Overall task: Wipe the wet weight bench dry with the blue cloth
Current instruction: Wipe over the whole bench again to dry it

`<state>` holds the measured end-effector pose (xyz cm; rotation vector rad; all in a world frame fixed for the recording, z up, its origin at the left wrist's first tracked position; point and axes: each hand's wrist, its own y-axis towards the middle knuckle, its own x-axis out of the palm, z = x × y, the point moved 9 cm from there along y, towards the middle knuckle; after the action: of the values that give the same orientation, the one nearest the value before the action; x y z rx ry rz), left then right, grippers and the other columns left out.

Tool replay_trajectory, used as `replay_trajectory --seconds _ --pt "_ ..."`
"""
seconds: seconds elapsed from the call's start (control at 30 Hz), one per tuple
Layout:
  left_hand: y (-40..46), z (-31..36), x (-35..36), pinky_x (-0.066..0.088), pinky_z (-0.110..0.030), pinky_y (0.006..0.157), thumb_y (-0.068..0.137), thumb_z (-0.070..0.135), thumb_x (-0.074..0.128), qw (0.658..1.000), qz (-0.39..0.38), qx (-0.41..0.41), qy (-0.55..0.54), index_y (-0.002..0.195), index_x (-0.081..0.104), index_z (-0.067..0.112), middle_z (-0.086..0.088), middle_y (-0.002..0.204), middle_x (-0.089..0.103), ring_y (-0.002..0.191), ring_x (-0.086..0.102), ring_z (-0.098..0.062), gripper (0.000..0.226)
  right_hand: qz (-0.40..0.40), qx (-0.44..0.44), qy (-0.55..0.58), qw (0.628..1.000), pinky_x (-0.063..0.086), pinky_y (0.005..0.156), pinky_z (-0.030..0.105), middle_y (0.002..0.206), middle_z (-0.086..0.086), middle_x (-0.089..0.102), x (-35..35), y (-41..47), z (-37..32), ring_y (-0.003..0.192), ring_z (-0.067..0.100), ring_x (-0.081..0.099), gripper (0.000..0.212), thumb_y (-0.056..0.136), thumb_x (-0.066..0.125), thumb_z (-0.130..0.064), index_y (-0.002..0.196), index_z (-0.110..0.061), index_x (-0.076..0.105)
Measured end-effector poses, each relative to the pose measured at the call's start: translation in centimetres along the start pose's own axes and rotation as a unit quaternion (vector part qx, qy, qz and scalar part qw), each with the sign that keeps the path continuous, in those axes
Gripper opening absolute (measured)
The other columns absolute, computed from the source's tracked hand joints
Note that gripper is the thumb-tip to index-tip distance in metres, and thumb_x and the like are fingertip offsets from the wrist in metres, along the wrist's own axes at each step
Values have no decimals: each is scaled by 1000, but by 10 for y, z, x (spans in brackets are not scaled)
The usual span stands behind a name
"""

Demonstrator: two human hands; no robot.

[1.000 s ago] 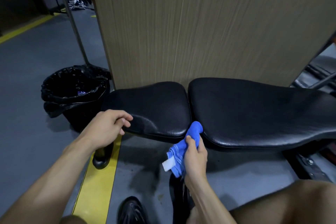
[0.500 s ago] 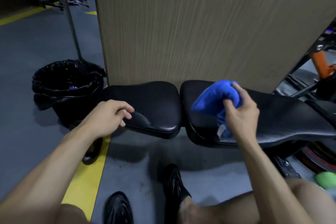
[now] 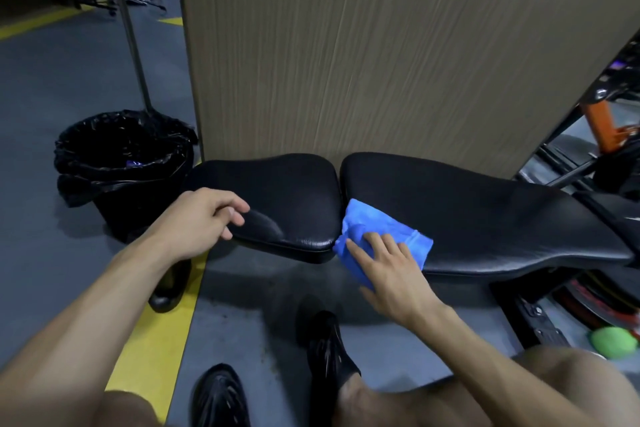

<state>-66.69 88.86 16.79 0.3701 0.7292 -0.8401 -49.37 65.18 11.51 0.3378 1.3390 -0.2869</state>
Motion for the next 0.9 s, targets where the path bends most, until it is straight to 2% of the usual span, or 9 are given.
replay_trajectory --seconds 0.1,0.2,0.3,0.37,0.43,0.5,0.7,0.8,0.9 --pt "2 1 5 48 -21 65 101 11 47 1000 -12 1 8 103 72 30 13 93 76 69 71 -2 31 2 -19 69 997 47 77 38 112 -4 51 -5 -10 -5 90 22 50 83 84 60 -59 155 -34 27" --pt "2 2 5 51 -24 70 102 13 48 1000 -14 3 11 103 72 32 14 93 76 69 71 -1 31 24 -6 116 993 42 74 37 90 -13 58 -13 -2 3 85 19 47 67 98 37 -35 159 -35 9" --pt "1 0 5 49 -24 69 102 13 48 1000 -15 1 11 103 72 31 14 94 76 69 71 -1 30 55 30 127 990 46 79 39 102 -13 63 -8 9 14 98 23 53 75 84 46 -10 155 -27 30" --pt "1 -2 3 48 -24 69 102 13 48 1000 -14 -2 9 103 71 31 14 94 76 69 71 0 30 87 38 79 992 47 91 47 120 -3 59 -5 7 17 115 28 54 71 79 64 -25 148 -22 45" --pt "1 -4 2 50 -25 70 102 13 48 1000 -15 -6 9 104 71 31 15 94 76 69 71 1 30 55 64 17 996 39 107 58 141 9 50 14 9 18 135 39 43 93 67 80 -46 147 -15 45" --pt "1 -6 3 50 -24 70 102 13 48 1000 -15 -11 11 104 72 31 15 93 76 69 71 1 29 35 93 -25 995 33 112 60 149 15 43 27 16 17 140 43 38 104 63 86 -44 150 -10 40" --pt "4 -6 7 53 -25 67 103 13 48 999 -20 -20 18 104 72 31 16 92 75 70 70 2 30 -31 129 -65 989 24 117 57 161 22 17 34 71 8 146 47 21 111 66 82 -31 153 -3 19" --pt "4 -4 8 51 -24 68 102 13 48 1000 -20 -16 15 103 72 30 15 93 76 70 71 1 30 -54 99 -50 992 19 120 53 165 17 9 33 79 9 149 45 14 98 77 67 -23 156 -5 13" --pt "1 2 10 49 -23 69 102 14 48 1000 -22 -9 14 104 72 31 15 94 76 70 71 1 29 -64 81 28 994 22 119 46 164 8 18 26 76 16 149 41 20 88 75 62 -15 155 -12 24"
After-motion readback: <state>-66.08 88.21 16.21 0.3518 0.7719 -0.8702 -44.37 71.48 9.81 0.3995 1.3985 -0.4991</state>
